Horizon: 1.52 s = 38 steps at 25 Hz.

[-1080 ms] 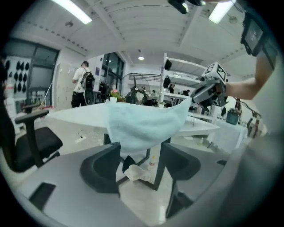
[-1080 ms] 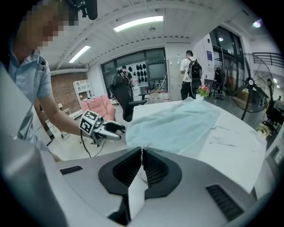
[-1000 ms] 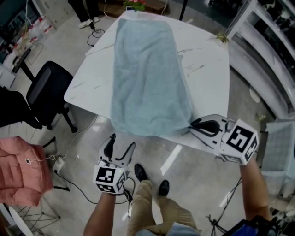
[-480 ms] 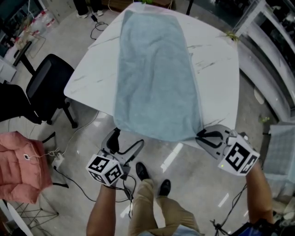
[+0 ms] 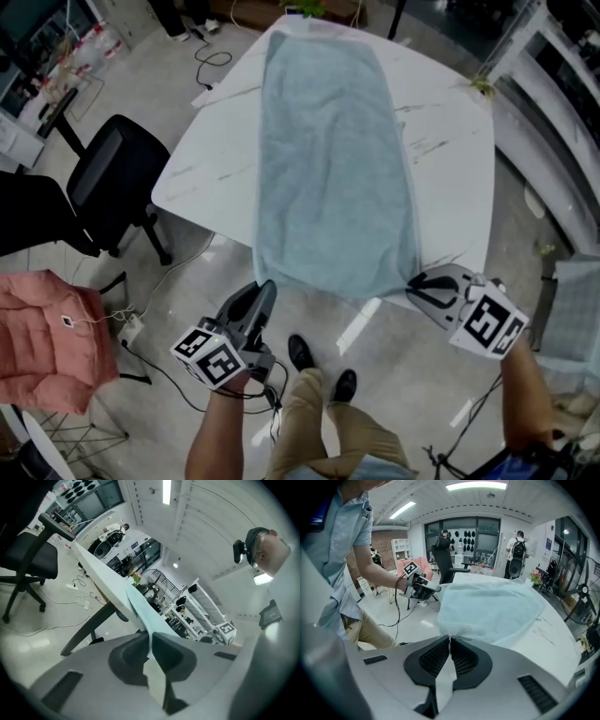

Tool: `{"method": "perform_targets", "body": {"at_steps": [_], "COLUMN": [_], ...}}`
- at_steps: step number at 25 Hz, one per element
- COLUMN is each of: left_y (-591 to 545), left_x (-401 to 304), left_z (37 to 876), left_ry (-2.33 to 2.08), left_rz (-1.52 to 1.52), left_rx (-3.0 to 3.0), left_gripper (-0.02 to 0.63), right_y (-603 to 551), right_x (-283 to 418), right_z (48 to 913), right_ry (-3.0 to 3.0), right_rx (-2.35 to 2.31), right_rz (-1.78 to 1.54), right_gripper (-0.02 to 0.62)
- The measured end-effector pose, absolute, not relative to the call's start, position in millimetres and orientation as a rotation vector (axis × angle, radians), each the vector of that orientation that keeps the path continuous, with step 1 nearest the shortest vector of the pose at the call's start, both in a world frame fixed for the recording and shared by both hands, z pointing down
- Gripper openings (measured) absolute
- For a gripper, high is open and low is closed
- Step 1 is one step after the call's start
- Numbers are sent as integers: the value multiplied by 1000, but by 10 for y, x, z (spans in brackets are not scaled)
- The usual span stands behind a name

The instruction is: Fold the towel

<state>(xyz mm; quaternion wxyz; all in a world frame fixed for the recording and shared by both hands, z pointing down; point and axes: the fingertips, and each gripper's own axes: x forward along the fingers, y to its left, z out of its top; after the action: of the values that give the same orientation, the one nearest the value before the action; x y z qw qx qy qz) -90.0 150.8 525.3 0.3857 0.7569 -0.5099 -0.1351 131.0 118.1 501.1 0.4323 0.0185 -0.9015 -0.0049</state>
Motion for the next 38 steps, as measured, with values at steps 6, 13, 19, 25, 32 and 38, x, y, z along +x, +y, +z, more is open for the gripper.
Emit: {"method": "perform_targets", "body": {"at_steps": [6,13,19,25,32,38], "left_y": [1452,809,209,-353,-88,827], "left_x": [-1088,-1237,-1377,-1441,-1479,-1374], "left_z": [4696,4091,3753,3438,3213,3208], "left_ry": [-1294,-1319,-1360,-1451,-1461,-1416], "left_rz": [-355,-246,-315,-398,-414,-467], "left_rx": [1903,1957,1907,1884,1861,1771], "left_gripper": [26,26,26,26,26,26], "right_y": [1121,612,-203,-832,-527,344], "right_x": [1269,1130,1089,1125,1160,1283], "right_z": [4851,4275,3888,3585,3327,3305], "right_ry": [-2275,-2409,-2514,-2593,-2629,-2559], "right_rx": [100,206,363,465,507,565], "right_rz": [105,155,206,203,129,36], "right_gripper": [29,30,31,31,31,29]}}
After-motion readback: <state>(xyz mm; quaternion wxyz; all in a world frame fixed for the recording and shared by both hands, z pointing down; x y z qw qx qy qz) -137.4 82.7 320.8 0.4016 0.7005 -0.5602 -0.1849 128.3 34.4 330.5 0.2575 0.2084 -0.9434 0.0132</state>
